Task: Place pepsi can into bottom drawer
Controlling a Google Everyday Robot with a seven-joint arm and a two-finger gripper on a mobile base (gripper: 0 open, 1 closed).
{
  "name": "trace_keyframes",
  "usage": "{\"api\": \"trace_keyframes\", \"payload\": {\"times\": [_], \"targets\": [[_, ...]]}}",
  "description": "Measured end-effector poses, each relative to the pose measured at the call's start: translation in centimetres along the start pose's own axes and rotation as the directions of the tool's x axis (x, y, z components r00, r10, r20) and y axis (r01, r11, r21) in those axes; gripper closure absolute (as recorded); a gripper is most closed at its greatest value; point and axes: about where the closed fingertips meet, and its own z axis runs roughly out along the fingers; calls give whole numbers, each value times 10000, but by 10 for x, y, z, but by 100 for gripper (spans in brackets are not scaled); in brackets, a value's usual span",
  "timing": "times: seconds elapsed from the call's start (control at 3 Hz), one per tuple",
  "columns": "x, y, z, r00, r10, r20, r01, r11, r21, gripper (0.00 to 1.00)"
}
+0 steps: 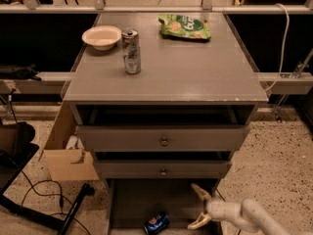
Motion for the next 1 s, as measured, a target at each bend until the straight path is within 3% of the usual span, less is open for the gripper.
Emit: {"api": "trace_keyframes", "payload": {"times": [0.33, 0.67, 1.0], "targets": [[-25, 36, -39, 9970, -254, -731, 227, 9990, -373, 0], [-53, 81, -84, 9786, -363, -2027, 122, 9928, -1190, 0], [-94, 122, -122, 9457, -565, -3202, -32, 9831, -1829, 0]]}}
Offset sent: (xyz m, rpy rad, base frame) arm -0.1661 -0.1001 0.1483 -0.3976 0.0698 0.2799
